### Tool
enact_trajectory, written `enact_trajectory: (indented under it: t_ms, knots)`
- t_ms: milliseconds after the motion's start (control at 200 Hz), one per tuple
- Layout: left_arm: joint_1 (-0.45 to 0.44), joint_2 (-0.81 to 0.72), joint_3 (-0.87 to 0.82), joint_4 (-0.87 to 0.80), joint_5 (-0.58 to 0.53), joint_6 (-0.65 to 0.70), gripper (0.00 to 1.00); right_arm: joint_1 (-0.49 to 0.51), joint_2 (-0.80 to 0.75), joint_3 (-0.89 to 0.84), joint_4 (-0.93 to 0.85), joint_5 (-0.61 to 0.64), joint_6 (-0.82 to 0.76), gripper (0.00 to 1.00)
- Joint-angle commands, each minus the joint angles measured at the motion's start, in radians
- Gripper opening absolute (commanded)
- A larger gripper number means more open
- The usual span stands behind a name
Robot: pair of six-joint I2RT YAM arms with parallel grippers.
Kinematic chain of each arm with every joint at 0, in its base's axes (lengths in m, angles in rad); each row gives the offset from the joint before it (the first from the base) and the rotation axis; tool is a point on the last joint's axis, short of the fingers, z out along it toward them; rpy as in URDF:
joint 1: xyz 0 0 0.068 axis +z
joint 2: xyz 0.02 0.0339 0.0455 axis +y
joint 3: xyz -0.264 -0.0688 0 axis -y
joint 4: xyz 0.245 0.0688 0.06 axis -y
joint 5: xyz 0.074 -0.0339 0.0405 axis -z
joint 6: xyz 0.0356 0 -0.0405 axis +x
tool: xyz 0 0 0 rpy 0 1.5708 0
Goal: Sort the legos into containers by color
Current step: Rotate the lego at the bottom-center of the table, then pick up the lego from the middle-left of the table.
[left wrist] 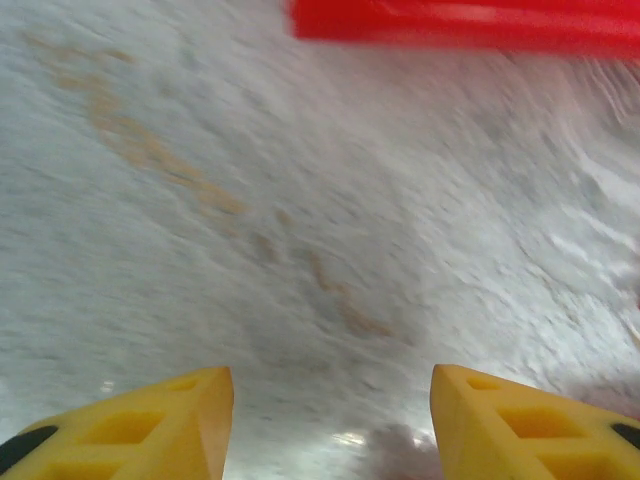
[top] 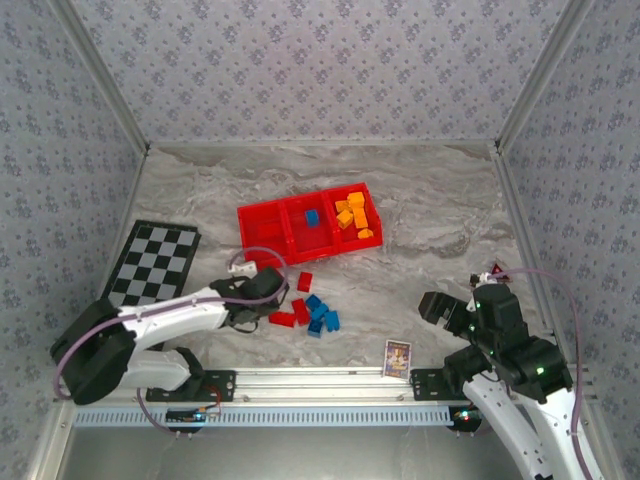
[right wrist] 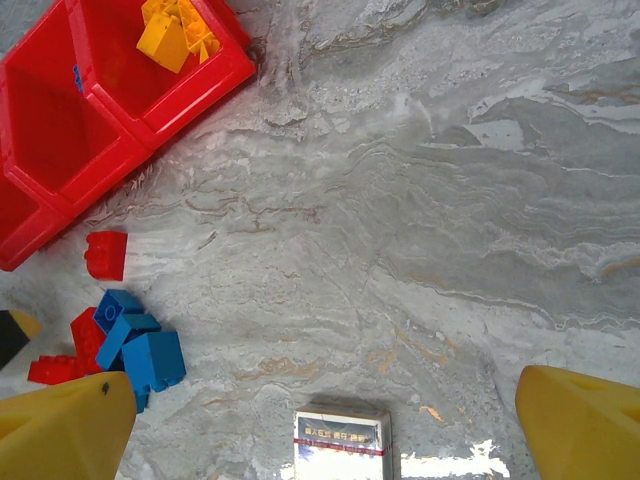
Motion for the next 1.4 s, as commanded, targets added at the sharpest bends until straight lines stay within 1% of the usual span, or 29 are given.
enact_trajectory:
  t_ms: [0, 35, 75, 130, 205, 290, 340, 420, 480, 525, 535, 545, 555, 645, 695, 765, 810, 865, 935, 1014, 1059, 1099, 1139, 1194, 1304, 1394]
  knots:
    - [0.033, -0.121, -0.019, -0.090, -0.024, 0.056, 0.54, -0.004, -0.013, 0.002, -0.023, 0.000, 0.005, 1.00]
    - [0.034, -0.160, -0.025, -0.107, -0.019, 0.064, 0.55, -0.004, -0.012, 0.002, -0.024, 0.000, 0.004, 1.00]
    - [0.034, -0.199, -0.031, -0.124, -0.003, 0.063, 0.58, -0.004, -0.013, 0.001, -0.023, 0.002, 0.005, 1.00]
    - [0.032, -0.247, -0.046, -0.121, 0.036, 0.063, 0.65, -0.004, -0.012, -0.001, -0.021, 0.001, 0.007, 1.00]
    - [0.011, -0.299, -0.084, -0.073, 0.098, 0.064, 0.75, -0.004, -0.012, -0.005, -0.015, -0.001, 0.009, 1.00]
    - [-0.026, -0.313, -0.100, -0.077, 0.140, 0.025, 0.82, -0.004, -0.012, -0.005, -0.011, -0.001, 0.010, 1.00]
    - [-0.053, -0.298, -0.085, -0.091, 0.168, 0.042, 0.84, -0.004, -0.012, -0.005, -0.012, -0.003, 0.011, 1.00]
    - [-0.081, -0.258, -0.027, -0.109, 0.233, 0.199, 0.87, -0.004, -0.012, -0.003, -0.016, -0.004, 0.010, 1.00]
    - [-0.095, -0.223, 0.035, -0.136, 0.311, 0.353, 0.90, -0.004, -0.012, -0.001, -0.021, -0.003, 0.007, 1.00]
    - [-0.100, -0.188, 0.096, -0.191, 0.353, 0.474, 0.92, -0.003, -0.012, 0.001, -0.022, -0.003, 0.007, 1.00]
    - [-0.102, -0.180, 0.113, -0.221, 0.356, 0.498, 0.93, -0.004, -0.012, 0.001, -0.022, -0.004, 0.007, 1.00]
    - [-0.103, -0.172, 0.129, -0.239, 0.358, 0.521, 0.98, -0.004, -0.012, 0.001, -0.021, -0.004, 0.007, 1.00]
    - [-0.104, -0.163, 0.145, -0.261, 0.358, 0.544, 0.99, -0.004, -0.011, 0.001, -0.021, -0.004, 0.007, 1.00]
    - [-0.113, -0.096, 0.272, -0.387, 0.367, 0.755, 1.00, -0.004, -0.012, 0.003, -0.023, -0.008, 0.006, 1.00]
    - [-0.112, -0.079, 0.310, -0.377, 0.346, 0.817, 1.00, -0.003, -0.012, 0.005, -0.023, -0.009, 0.009, 1.00]
    - [-0.113, -0.054, 0.364, -0.343, 0.371, 0.937, 1.00, -0.004, -0.016, 0.011, -0.021, -0.009, 0.007, 1.00]
    - [-0.111, -0.045, 0.394, -0.329, 0.334, 1.006, 1.00, -0.004, -0.018, 0.017, -0.025, -0.008, 0.004, 1.00]
    - [-0.112, -0.051, 0.407, -0.315, 0.326, 1.134, 1.00, -0.004, -0.025, 0.024, -0.034, 0.001, 0.000, 1.00]
    - [-0.113, -0.096, 0.387, -0.303, 0.334, 1.364, 1.00, -0.004, -0.041, 0.027, -0.039, 0.003, -0.007, 1.00]
    - [-0.115, -0.178, 0.306, -0.305, 0.343, 1.651, 1.00, -0.004, -0.058, 0.024, -0.039, -0.003, -0.007, 1.00]
    - [-0.114, -0.227, 0.251, -0.314, 0.342, 1.783, 1.00, -0.004, -0.064, 0.023, -0.042, -0.004, -0.010, 1.00]
    - [-0.113, -0.262, 0.202, -0.326, 0.339, 1.874, 1.00, -0.004, -0.067, 0.024, -0.048, -0.004, -0.010, 1.00]
    - [-0.110, -0.292, 0.161, -0.328, 0.323, 1.921, 1.00, -0.004, -0.073, 0.024, -0.052, -0.004, -0.010, 1.00]
    - [-0.107, -0.320, 0.119, -0.338, 0.303, 1.937, 0.99, -0.004, -0.082, 0.023, -0.051, -0.006, -0.009, 1.00]
    - [-0.116, -0.352, 0.056, -0.334, 0.303, 1.896, 0.98, -0.003, -0.093, 0.013, -0.042, -0.008, -0.006, 1.00]
    - [-0.131, -0.394, 0.012, -0.259, 0.309, 1.860, 0.98, -0.004, -0.089, 0.007, -0.024, -0.020, -0.005, 1.00]
